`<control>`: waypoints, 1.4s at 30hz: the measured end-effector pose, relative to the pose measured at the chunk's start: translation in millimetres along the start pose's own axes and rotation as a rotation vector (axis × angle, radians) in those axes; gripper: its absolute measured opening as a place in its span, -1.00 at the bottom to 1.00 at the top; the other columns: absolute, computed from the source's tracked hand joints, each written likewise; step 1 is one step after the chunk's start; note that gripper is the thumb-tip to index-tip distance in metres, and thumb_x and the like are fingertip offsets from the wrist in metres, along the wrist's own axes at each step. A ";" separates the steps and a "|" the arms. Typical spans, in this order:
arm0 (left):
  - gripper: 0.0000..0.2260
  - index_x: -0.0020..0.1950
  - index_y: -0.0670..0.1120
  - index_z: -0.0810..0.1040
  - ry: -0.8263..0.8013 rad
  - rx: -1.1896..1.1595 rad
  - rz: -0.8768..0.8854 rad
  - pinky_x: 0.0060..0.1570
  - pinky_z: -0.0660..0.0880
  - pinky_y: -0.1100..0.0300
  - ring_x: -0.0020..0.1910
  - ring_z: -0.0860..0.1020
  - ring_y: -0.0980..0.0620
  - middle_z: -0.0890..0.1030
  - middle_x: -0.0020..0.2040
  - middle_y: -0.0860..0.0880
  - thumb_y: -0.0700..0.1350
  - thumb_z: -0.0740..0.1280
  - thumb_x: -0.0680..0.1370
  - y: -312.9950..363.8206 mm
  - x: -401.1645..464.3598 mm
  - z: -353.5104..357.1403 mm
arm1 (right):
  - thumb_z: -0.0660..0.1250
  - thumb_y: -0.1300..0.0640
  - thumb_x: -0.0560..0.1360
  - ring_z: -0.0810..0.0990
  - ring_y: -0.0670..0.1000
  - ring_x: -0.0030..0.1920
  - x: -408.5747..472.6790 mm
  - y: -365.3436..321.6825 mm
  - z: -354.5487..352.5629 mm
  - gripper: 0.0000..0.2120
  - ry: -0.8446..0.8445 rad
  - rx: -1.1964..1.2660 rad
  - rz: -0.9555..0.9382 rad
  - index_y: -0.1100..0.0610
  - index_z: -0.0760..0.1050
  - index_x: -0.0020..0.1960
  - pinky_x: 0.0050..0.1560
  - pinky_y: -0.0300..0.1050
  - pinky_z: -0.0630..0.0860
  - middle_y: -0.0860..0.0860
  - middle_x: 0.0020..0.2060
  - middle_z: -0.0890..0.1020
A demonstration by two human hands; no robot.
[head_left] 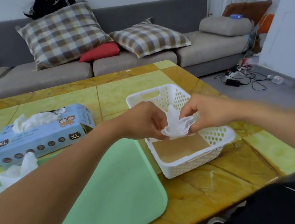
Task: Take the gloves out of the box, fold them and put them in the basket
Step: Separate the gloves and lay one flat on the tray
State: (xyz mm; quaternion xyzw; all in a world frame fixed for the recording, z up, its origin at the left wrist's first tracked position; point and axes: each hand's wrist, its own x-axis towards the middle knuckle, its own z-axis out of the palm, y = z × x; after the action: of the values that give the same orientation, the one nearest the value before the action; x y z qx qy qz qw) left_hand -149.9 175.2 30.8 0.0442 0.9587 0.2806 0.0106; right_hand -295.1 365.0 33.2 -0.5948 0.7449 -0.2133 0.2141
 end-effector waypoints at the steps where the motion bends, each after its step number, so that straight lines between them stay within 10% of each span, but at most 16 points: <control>1: -0.88 -0.16 -0.10 0.69 -0.055 0.087 0.015 -0.07 0.61 0.11 -0.23 0.64 0.13 0.69 -0.25 0.07 -0.13 0.59 0.41 6.9 0.9 5.7 | 0.55 0.25 0.40 0.65 -0.16 -0.22 -1.4 -1.8 3.3 -0.89 -0.051 -0.088 -0.013 0.08 0.70 -0.14 -0.12 -0.20 0.54 -0.09 -0.25 0.72; 5: -0.89 -0.10 -0.01 0.64 -0.306 0.231 -0.006 -0.08 0.53 0.27 -0.15 0.62 0.13 0.61 -0.24 0.17 -0.11 0.54 0.45 36.9 7.7 18.0 | 0.49 0.20 0.39 0.63 0.00 -0.22 -1.3 -7.3 9.3 -0.92 -0.230 -0.295 -0.005 0.08 0.68 -0.13 -0.10 0.07 0.58 -0.02 -0.26 0.69; 11: -0.70 0.27 0.04 0.61 -0.682 0.242 -0.152 0.24 0.51 0.16 0.17 0.58 0.11 0.65 0.14 0.10 -0.14 0.40 0.54 56.7 14.7 17.6 | 0.53 0.05 0.46 0.66 -0.11 -0.07 3.7 -27.8 -1.4 -0.87 -0.652 -0.357 0.221 0.02 0.69 -0.01 0.08 -0.06 0.61 -0.12 -0.08 0.74; 18: -0.73 0.08 -0.08 0.70 -0.353 0.456 -0.243 0.06 0.50 0.15 0.02 0.60 0.01 0.68 -0.02 0.02 0.08 0.34 0.60 45.5 26.9 7.2 | 0.41 -0.01 0.57 0.71 -0.06 0.06 35.9 -33.7 -25.0 -0.78 -0.425 -0.086 0.378 0.13 0.73 -0.01 0.11 -0.12 0.65 -0.05 -0.03 0.76; 23: -0.80 0.20 -0.03 0.67 -0.526 0.328 -0.212 0.16 0.47 0.19 0.17 0.57 0.05 0.66 0.18 0.03 -0.13 0.34 0.61 42.3 29.3 22.7 | 0.33 0.25 0.61 0.73 0.11 0.02 48.2 -22.9 6.1 -0.80 -0.416 -0.038 0.422 0.04 0.71 0.01 0.04 -0.01 0.68 0.12 0.01 0.74; 28: -0.74 0.10 -0.08 0.56 -0.463 0.334 -0.218 -0.07 0.50 0.21 -0.15 0.61 0.08 0.66 -0.09 0.03 -0.34 0.15 0.61 32.9 31.7 26.4 | 0.31 0.16 0.63 0.73 0.01 -0.03 39.2 -17.7 13.9 -0.84 -0.456 -0.066 0.443 -0.01 0.64 0.11 0.15 0.02 0.64 0.03 -0.01 0.74; 36: -0.66 0.26 -0.07 0.58 -0.427 0.569 -0.326 -0.01 0.48 0.17 0.12 0.57 -0.04 0.62 0.14 -0.02 0.11 0.36 0.59 36.8 27.9 32.8 | 0.48 0.11 0.50 0.59 -0.14 -0.28 10.0 -32.8 6.4 -0.87 -0.539 -0.148 0.363 0.00 0.69 -0.23 -0.03 -0.28 0.45 -0.05 -0.38 0.66; 42: -0.53 0.19 -0.05 0.57 -0.369 0.666 -0.408 -0.06 0.45 0.12 -0.04 0.51 -0.05 0.53 -0.04 0.01 0.29 0.37 0.51 47.0 23.9 42.6 | 0.40 0.09 0.60 0.68 0.07 -0.16 3.9 -32.3 13.1 -0.79 -0.559 0.015 0.453 0.14 0.69 -0.16 -0.02 -0.03 0.68 0.07 -0.23 0.71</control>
State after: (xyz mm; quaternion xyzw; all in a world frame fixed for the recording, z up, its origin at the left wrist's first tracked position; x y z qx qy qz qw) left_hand -168.1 239.7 20.3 -0.0959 0.9681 -0.0646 0.2223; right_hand -262.7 353.9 40.7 -0.4483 0.7691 0.0051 0.4556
